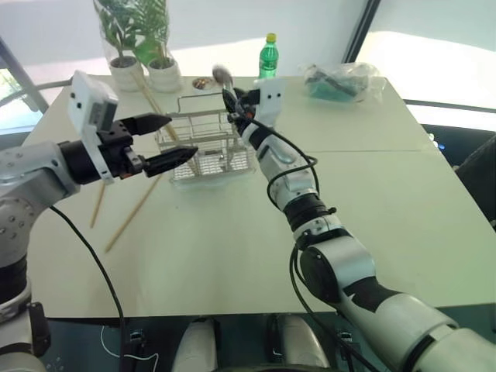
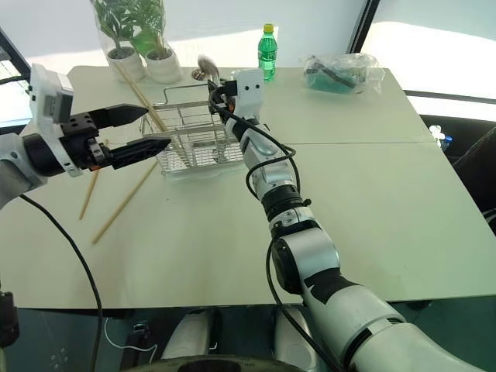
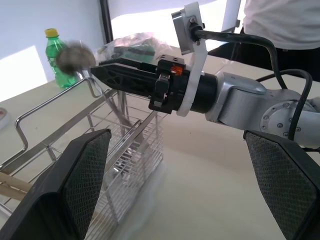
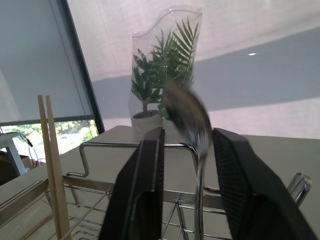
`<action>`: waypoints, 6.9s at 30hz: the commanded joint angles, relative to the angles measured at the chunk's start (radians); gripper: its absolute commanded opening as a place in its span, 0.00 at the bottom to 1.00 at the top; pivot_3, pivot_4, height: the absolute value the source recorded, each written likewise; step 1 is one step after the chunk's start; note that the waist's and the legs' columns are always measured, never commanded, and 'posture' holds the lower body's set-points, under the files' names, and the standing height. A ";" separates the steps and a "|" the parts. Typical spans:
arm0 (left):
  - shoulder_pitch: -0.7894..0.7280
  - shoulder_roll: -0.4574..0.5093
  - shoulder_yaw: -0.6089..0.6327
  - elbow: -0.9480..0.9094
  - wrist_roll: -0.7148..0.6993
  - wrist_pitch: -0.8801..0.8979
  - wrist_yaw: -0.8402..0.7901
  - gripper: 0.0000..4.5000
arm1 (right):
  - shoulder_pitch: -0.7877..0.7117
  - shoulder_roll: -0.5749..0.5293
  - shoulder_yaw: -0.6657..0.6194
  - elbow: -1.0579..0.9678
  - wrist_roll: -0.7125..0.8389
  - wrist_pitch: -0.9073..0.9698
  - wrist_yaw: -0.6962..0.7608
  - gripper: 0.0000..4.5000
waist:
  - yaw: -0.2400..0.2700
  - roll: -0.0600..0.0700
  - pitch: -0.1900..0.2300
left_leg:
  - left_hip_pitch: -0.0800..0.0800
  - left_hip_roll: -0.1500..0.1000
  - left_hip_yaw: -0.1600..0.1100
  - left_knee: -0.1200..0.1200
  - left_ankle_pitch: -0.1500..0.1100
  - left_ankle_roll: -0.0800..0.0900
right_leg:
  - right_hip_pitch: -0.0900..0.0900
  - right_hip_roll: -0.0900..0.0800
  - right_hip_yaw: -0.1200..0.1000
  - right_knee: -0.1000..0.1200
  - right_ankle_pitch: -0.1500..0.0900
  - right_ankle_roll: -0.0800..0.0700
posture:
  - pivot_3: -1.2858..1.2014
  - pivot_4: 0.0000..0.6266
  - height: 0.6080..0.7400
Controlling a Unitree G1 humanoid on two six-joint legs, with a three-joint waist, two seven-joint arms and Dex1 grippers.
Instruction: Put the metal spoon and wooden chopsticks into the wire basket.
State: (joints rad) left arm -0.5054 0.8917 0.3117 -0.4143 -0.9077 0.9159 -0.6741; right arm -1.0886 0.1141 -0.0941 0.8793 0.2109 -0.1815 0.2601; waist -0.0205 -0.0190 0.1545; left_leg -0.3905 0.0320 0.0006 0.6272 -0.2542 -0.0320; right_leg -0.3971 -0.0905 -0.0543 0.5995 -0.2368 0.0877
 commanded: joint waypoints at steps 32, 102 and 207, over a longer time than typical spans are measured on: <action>-0.014 0.048 0.050 0.462 0.426 -0.140 0.280 1.00 | 0.734 -0.920 -0.004 -1.339 0.470 0.811 0.753 0.87 | 0.012 -0.005 -0.002 | 0.002 0.001 0.000 0.000 0.000 0.000 | 0.002 0.000 -0.001 -0.003 -0.002 -0.004 | 0.52 0.24 0.83; -0.547 -0.154 0.083 0.998 0.550 -0.603 0.073 0.02 | 0.844 -0.914 -0.183 -1.414 0.598 0.912 0.460 0.89 | 0.033 -0.017 -0.003 | 0.000 -0.001 0.005 0.002 0.000 0.000 | 0.001 -0.005 -0.002 -0.001 0.001 0.002 | 0.52 0.24 0.83; -0.276 -0.018 -0.486 0.839 0.688 -0.058 -0.120 0.99 | 0.856 -0.795 -0.172 -1.417 0.657 0.924 0.290 0.89 | 0.056 -0.014 -0.002 | 0.000 -0.001 0.004 0.002 0.000 0.000 | 0.001 -0.002 -0.001 -0.002 -0.002 -0.002 | 0.52 0.24 0.83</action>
State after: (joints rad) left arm -0.7456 0.8710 -0.1774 0.4010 -0.2485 0.8844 -0.7881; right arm -0.2309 -0.6819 -0.2388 -0.4964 0.8482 0.7499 0.5548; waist 0.0358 -0.0334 0.1524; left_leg -0.3909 0.0314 0.0039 0.6298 -0.2545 -0.0317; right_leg -0.3961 -0.0925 -0.0555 0.5978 -0.2385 0.0852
